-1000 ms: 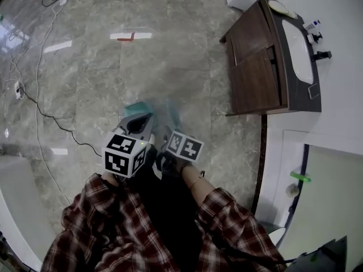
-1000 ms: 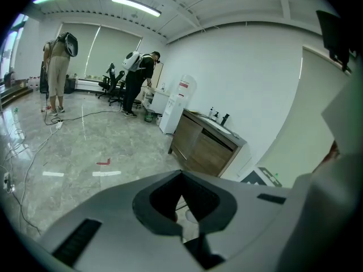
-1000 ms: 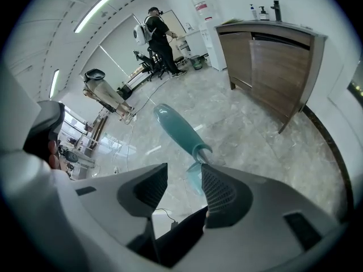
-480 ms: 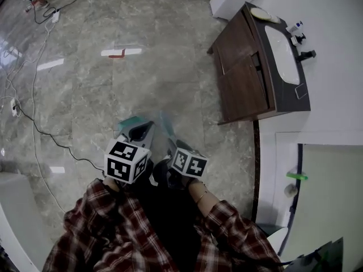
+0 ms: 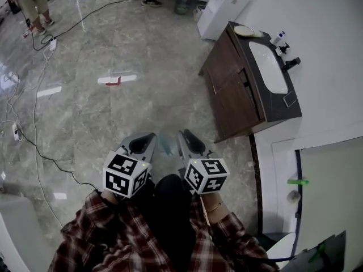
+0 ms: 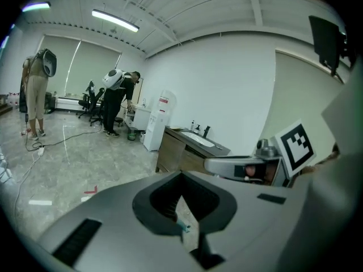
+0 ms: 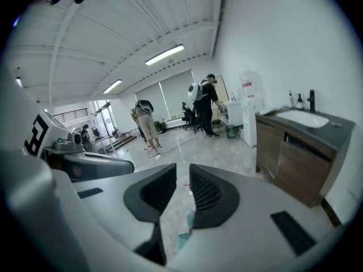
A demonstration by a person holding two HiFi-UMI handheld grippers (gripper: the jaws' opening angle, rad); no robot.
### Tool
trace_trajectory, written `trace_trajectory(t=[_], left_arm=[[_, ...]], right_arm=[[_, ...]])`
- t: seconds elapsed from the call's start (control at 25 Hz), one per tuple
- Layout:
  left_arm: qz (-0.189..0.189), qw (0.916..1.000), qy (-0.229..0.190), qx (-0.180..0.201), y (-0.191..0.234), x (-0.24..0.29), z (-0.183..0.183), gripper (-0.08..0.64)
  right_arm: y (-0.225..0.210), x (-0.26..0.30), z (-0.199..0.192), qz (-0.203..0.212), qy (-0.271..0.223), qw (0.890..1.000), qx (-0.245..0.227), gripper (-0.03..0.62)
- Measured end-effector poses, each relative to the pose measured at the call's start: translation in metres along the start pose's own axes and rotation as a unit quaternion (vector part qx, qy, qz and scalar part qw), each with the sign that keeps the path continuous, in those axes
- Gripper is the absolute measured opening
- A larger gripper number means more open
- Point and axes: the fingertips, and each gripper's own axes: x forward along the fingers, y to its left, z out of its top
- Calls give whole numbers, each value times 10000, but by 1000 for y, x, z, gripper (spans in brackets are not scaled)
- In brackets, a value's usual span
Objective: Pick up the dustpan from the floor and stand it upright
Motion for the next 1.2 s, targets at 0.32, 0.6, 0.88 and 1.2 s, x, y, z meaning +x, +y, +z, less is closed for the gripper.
trace_trajectory(t=[0.32, 0.6, 0.88, 1.2], left_arm=[[63, 9980, -594, 219, -14, -22, 61, 0], [104, 9968, -768, 191, -25, -28, 60, 0], [9, 9969, -749, 222, -33, -25, 59, 1], [-112, 9958, -828, 376, -53, -17, 75, 1]], right_arm=[[52, -25, 57, 571, -351, 9943, -828, 11], [72, -37, 64, 1019, -399, 9905, -838, 11], [70, -35, 64, 1116, -281, 9897, -846, 9], [55, -42, 72, 1120, -310, 9913, -618, 9]])
